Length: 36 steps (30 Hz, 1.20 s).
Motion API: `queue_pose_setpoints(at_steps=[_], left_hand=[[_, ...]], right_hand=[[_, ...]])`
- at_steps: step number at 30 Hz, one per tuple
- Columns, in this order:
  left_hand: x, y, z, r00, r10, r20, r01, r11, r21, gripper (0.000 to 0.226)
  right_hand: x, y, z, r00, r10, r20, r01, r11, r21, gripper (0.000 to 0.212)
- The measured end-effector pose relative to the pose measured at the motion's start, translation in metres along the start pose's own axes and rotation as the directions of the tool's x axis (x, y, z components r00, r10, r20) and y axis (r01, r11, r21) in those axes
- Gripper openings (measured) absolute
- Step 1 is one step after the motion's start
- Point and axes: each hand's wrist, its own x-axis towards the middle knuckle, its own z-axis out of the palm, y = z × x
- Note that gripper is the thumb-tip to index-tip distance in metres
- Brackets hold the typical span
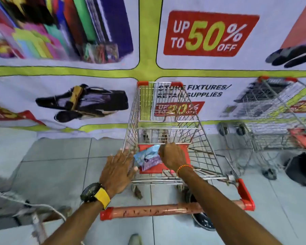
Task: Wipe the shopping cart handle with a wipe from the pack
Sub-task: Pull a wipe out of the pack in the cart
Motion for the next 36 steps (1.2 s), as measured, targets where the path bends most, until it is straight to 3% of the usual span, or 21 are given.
queue_pose_setpoints(at_steps=[5, 9, 14, 21, 26, 29, 33, 36], left_hand=[[0.010, -0.012, 0.021, 0.995, -0.023, -0.102, 0.019, 0.999, -0.041, 0.067], [0.012, -0.014, 0.024, 0.991, -0.016, -0.130, 0.011, 0.999, -0.039, 0.069], [0.009, -0.011, 0.019, 0.979, 0.005, -0.203, -0.004, 1.000, 0.004, 0.065], [0.009, -0.010, 0.020, 0.984, -0.014, -0.179, 0.010, 1.000, -0.021, 0.067], [0.010, -0.006, 0.022, 0.984, 0.014, -0.179, 0.008, 0.993, 0.121, 0.068], [0.034, 0.007, 0.014, 0.995, 0.079, -0.056, -0.065, 0.974, 0.219, 0.069], [0.093, 0.026, 0.017, 0.988, -0.024, 0.156, 0.009, 0.995, 0.097, 0.050], [0.125, 0.028, 0.030, 0.972, -0.039, 0.232, 0.023, 0.997, 0.074, 0.041]], right_hand=[[0.051, -0.012, 0.030, 0.994, -0.062, 0.093, 0.057, 0.997, 0.055, 0.019], [0.073, -0.022, 0.059, 0.979, -0.082, 0.188, 0.070, 0.995, 0.068, 0.014], [0.082, -0.023, 0.077, 0.960, -0.057, 0.276, 0.064, 0.998, -0.017, 0.025], [0.085, -0.016, 0.073, 0.965, -0.116, 0.234, 0.128, 0.991, -0.038, 0.016], [0.079, -0.006, 0.066, 0.958, -0.195, 0.209, 0.197, 0.980, 0.012, 0.009], [0.076, -0.002, 0.067, 0.950, -0.208, 0.233, 0.199, 0.978, 0.059, 0.017], [0.074, 0.006, 0.072, 0.950, -0.206, 0.236, 0.177, 0.974, 0.140, 0.019], [0.074, 0.014, 0.073, 0.954, -0.192, 0.229, 0.143, 0.966, 0.214, 0.021]])
